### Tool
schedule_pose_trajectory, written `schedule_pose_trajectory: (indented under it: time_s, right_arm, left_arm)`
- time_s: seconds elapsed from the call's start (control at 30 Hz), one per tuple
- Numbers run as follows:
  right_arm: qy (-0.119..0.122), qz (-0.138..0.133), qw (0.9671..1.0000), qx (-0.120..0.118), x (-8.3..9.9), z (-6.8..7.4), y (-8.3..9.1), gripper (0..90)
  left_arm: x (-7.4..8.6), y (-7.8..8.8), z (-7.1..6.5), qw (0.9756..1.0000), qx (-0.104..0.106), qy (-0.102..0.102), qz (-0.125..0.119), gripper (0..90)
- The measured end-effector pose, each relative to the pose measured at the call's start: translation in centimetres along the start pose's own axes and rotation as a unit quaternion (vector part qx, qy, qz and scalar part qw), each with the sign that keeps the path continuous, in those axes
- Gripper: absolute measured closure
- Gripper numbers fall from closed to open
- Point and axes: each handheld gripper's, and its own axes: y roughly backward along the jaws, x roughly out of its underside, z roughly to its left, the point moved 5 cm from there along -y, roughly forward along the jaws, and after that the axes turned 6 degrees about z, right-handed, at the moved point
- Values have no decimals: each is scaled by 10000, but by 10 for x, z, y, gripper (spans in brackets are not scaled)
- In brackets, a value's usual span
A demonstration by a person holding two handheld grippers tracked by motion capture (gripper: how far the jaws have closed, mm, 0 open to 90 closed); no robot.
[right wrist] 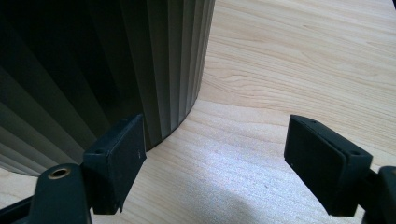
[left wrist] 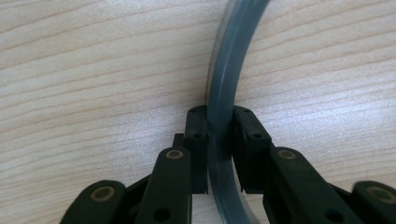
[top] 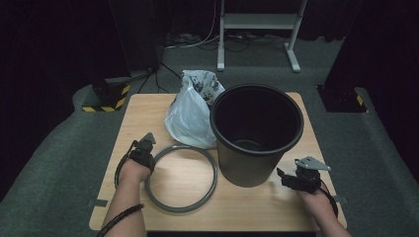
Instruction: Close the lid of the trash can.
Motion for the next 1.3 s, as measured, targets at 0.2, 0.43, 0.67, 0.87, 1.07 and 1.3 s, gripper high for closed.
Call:
schedule_pose_trajectory:
  time_s: [0.2,0.43,0.67,0.87,1.07,1.3]
  right_arm:
    - [8,15,10000,-8,1,0,0,207]
    - [74,54,10000,6,1,2,-3,207]
    - [-31,127,9999,107,4,-4,-2,206]
    - [-118,340,9992,148,10,-8,-6,206]
    - [-163,508,9985,123,15,-8,-9,205]
    - [-152,636,9978,123,18,-7,-13,206]
  left_arm:
    - [0,0,0,9999,-54,-123,12,769]
    - [3,0,0,9998,62,-169,-117,776]
    - [5,4,1,9995,218,-168,-169,780]
    - [3,13,0,9992,207,-205,-275,782]
    - [7,16,1,9988,314,-242,-290,783]
    - [14,18,8,9981,482,-197,-315,783]
